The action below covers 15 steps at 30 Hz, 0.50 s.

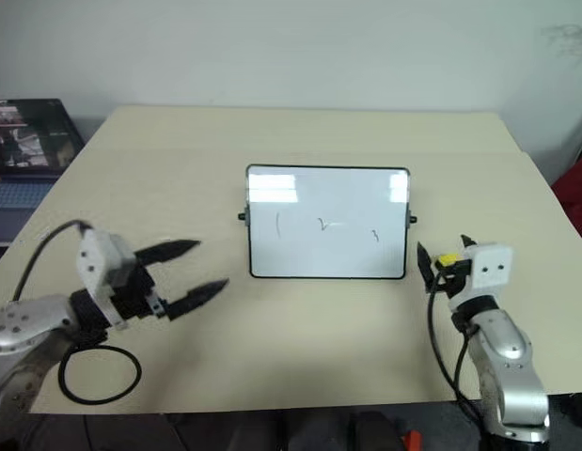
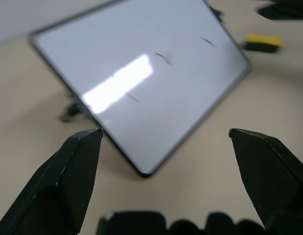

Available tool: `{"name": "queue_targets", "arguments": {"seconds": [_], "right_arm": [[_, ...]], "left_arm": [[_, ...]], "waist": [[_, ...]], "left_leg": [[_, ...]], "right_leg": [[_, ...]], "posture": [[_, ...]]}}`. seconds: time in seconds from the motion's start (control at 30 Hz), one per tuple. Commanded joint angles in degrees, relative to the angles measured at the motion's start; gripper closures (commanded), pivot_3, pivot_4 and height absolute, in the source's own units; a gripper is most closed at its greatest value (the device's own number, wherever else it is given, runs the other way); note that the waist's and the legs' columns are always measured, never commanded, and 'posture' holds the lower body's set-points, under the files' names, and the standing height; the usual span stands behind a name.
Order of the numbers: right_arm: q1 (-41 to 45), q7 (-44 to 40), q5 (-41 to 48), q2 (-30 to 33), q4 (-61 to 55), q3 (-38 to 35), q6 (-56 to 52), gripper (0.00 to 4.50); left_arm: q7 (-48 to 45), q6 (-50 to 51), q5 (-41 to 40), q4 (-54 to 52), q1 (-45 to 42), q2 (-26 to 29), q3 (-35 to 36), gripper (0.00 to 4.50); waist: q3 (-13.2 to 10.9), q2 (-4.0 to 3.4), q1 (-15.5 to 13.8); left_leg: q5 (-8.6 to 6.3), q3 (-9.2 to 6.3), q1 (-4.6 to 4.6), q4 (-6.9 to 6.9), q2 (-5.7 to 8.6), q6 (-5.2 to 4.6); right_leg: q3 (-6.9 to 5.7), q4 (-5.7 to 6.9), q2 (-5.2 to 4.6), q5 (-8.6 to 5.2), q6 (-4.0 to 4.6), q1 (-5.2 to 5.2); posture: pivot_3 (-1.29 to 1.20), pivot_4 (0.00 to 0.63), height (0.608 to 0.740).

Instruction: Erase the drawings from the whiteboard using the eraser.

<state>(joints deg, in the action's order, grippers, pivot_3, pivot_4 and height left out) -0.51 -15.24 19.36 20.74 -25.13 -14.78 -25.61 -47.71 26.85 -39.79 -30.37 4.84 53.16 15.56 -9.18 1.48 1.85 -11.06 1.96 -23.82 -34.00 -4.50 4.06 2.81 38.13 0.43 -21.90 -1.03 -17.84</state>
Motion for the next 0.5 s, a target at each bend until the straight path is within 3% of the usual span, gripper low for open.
{"name": "queue_targets", "arguments": {"seconds": [0.03,0.23,0.5], "right_arm": [[0.52,-5.38,3.74,7.31,-0.42,-2.86,-7.55,0.02],[1.95,-11.91,7.66,17.84,3.48,-5.6,-16.2,0.02],[7.47,-8.64,7.91,17.79,7.06,-3.99,-24.88,0.02]], "left_arm": [[-4.52,1.07,-1.7,-2.02,-2.59,1.57,-1.64,0.0],[-8.81,1.88,-1.11,-2.25,-11.93,0.5,-8.53,0.0],[-9.7,1.89,2.13,-0.2,-19.13,-4.42,-16.92,0.0]], "waist": [[-0.03,-0.04,-0.15],[-0.04,-0.06,-0.32],[-0.06,-0.08,-0.07]], "left_leg": [[-0.01,0.04,-0.02,0.0,0.0,-0.01],[-0.02,0.11,-0.03,-0.06,0.02,-0.05],[-0.02,0.19,-0.04,-0.12,0.0,-0.04]], "right_leg": [[0.01,-0.02,0.0,0.0,0.0,-0.03],[0.02,0.02,0.01,0.0,0.01,0.01],[0.18,0.01,0.12,0.0,0.0,-0.02]], "posture": [[0.0,0.15,0.74],[0.0,0.15,0.74],[0.0,0.15,0.74]]}}
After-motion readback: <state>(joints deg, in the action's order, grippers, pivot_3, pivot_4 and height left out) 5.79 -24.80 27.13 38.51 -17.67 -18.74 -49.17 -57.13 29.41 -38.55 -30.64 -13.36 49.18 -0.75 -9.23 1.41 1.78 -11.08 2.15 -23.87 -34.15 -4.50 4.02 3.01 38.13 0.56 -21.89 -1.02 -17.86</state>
